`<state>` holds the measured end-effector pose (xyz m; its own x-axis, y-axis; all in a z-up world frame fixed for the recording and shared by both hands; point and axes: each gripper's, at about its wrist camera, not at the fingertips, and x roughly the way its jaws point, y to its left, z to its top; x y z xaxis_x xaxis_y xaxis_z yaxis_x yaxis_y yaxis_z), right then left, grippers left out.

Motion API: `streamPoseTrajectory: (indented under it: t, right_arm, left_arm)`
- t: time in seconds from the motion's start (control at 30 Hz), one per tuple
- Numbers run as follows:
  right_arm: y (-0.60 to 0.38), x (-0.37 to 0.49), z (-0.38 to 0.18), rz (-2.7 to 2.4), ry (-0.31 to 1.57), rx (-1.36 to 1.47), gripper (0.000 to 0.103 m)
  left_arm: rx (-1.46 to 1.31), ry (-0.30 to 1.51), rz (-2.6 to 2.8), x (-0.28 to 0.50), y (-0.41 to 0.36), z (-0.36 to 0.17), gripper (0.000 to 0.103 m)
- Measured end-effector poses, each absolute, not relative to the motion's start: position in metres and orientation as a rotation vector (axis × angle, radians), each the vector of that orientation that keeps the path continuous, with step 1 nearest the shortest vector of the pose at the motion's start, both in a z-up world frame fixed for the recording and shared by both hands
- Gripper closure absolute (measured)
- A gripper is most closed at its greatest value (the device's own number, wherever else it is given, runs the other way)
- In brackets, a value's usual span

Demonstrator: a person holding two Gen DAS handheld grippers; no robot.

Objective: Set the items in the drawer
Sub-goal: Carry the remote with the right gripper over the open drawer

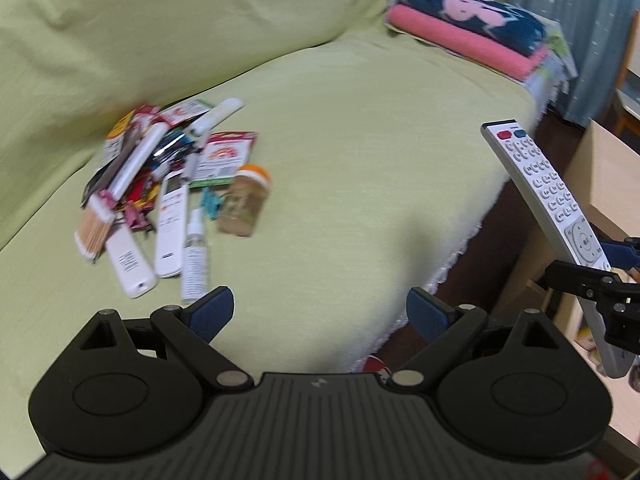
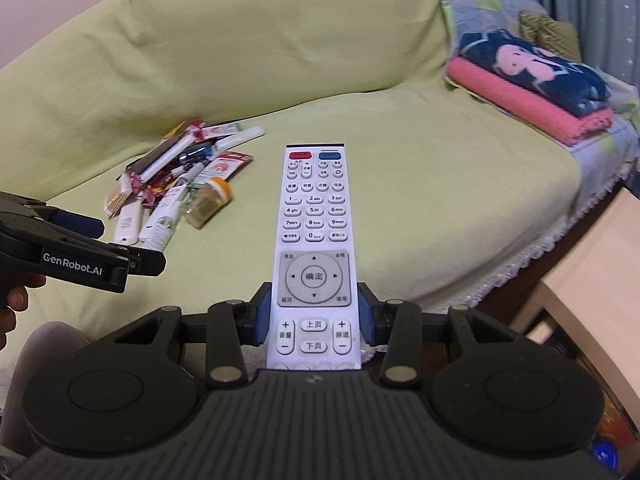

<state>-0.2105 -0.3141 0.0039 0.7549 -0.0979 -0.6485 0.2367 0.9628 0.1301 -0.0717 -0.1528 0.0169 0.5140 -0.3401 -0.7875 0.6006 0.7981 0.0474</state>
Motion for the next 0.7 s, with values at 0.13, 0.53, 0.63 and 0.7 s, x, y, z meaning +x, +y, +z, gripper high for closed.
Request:
streamPoseTrajectory:
  t: [0.13,0.53,0.63,0.7]
  right_arm:
    - [-0.318,-0.231,0.008,-0.212,0.682,0.211,0.065]
    - [-0.339,-0.300,0.015,-0.313,0.660,0.222,0.065]
    - [-0.346,-0.322,0.013,-0.336,0.667,0.219,0.065]
    - [-0.350,-0.336,0.011,-0.354,0.677,0.217,0.065]
  left_arm:
    - [0.359,0.843,-0.622,-0.086,-0.165,0.020,0.009]
    - [0.429,0.807,-0.753,-0.130,-0.205,0.027,0.009]
    - [0.451,0.793,-0.791,-0.144,-0.218,0.029,0.009]
    - [0.467,0.784,-0.814,-0.154,-0.226,0.030,0.009]
